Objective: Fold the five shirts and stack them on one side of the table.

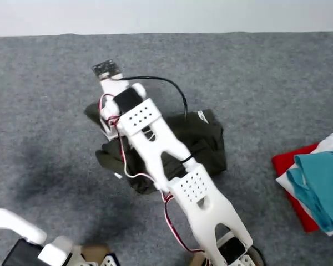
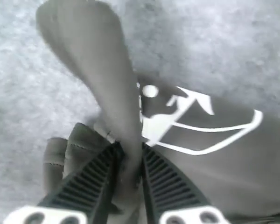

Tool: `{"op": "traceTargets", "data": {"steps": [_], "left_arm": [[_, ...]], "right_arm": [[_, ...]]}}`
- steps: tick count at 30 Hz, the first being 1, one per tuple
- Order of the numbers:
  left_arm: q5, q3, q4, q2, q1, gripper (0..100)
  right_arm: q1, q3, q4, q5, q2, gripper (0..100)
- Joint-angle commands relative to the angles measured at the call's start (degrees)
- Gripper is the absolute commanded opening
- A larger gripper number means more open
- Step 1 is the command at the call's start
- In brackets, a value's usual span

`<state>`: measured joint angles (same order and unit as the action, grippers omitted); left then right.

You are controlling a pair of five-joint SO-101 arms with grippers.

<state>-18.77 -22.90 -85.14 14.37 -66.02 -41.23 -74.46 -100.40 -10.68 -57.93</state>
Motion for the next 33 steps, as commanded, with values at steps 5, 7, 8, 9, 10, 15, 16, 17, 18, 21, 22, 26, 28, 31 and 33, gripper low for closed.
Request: {"op": "traceTargets", "data": {"steps": [5, 7, 8, 9, 10, 15, 16, 17, 18, 21, 22, 26, 28, 31, 33], "left_arm": [[-0.26, 0.22, 1.32, 2.37, 0.44, 0], [-0.26, 0.13, 2.11, 2.29, 0.44, 0], [-0.26, 0.13, 2.29, 2.2, 0.44, 0], [-0.26, 0.13, 2.29, 2.2, 0.53, 0], [-0.26, 0.13, 2.29, 2.11, 0.97, 0], [0.0, -1.8, 2.29, 2.37, 4.4, 0], [0.0, -2.07, 2.29, 2.46, 5.01, 0], [0.09, -2.24, 2.29, 2.46, 5.54, 0], [0.09, -2.24, 2.29, 2.46, 5.98, 0], [1.32, -2.24, 2.29, 2.46, 6.68, 0], [1.58, -2.24, 2.29, 2.46, 6.95, 0], [2.02, -2.33, 2.29, 2.46, 7.47, 0], [2.02, -2.33, 2.29, 2.46, 7.56, 0], [2.02, -2.33, 2.29, 2.46, 7.56, 0], [2.02, -2.33, 2.29, 2.46, 7.38, 0]], "right_arm": [[2.95, 20.48, -2.42, 4.57, 17.19, 0.9], [4.0, 25.32, -2.42, 5.36, 20.79, 0.9], [4.79, 27.08, -2.33, 5.71, 22.2, 0.9], [5.76, 28.31, -2.33, 6.24, 23.43, 0.9], [6.73, 29.19, -2.33, 6.68, 24.4, 0.9], [12.97, 29.98, -2.33, 10.2, 25.19, 0.9], [14.11, 30.15, -2.33, 10.99, 25.1, 0.9], [15.08, 30.24, -2.33, 11.87, 25.1, 0.9], [16.22, 30.24, -2.33, 12.84, 25.1, 0.9], [19.3, 30.24, -2.24, 16.79, 25.01, 0.9], [20.44, 30.24, -2.15, 18.29, 24.84, 0.9], [23.96, 30.24, -2.15, 22.86, 22.55, 0.9], [24.84, 30.24, -2.07, 24.53, 20.97, 1.3], [25.27, 30.24, -2.15, 28.04, 19.47, 1.4], [25.8, 30.24, -2.15, 30.42, 19.03, 1.5]]}}
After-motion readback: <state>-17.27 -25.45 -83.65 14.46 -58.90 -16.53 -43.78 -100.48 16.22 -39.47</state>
